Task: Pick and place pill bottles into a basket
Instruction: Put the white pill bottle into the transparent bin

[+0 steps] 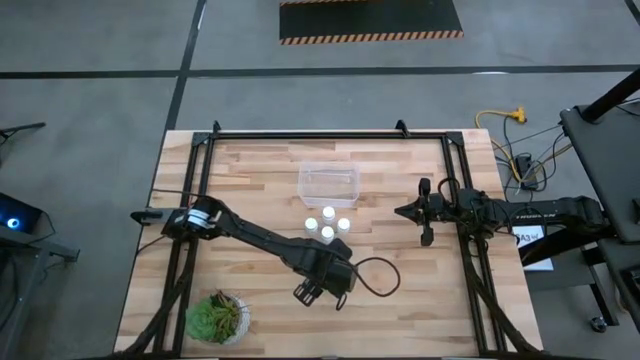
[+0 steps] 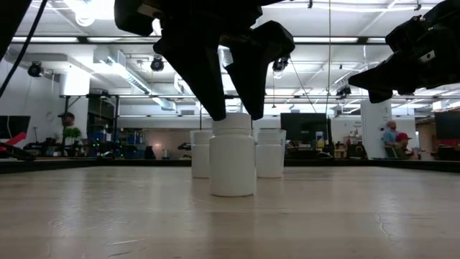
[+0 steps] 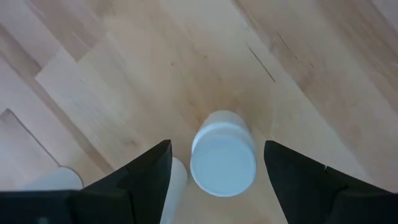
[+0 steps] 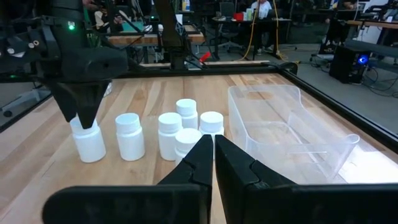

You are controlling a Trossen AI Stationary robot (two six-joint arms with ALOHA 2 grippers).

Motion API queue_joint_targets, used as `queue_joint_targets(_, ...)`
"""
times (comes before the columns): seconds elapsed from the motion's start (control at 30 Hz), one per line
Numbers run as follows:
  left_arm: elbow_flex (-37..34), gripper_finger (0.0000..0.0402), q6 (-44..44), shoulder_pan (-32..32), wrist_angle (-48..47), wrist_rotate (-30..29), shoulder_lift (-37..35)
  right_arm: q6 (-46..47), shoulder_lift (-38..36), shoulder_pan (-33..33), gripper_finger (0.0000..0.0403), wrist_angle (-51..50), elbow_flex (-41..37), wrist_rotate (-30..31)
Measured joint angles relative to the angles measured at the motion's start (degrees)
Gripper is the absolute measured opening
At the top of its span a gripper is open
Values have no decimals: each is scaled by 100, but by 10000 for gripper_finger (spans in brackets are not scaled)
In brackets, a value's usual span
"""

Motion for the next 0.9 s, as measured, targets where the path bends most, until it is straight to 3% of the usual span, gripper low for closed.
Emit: queue_joint_targets(0.9,-438,238,-5,2,378,14,-4,13,0,0,9,0,0,0)
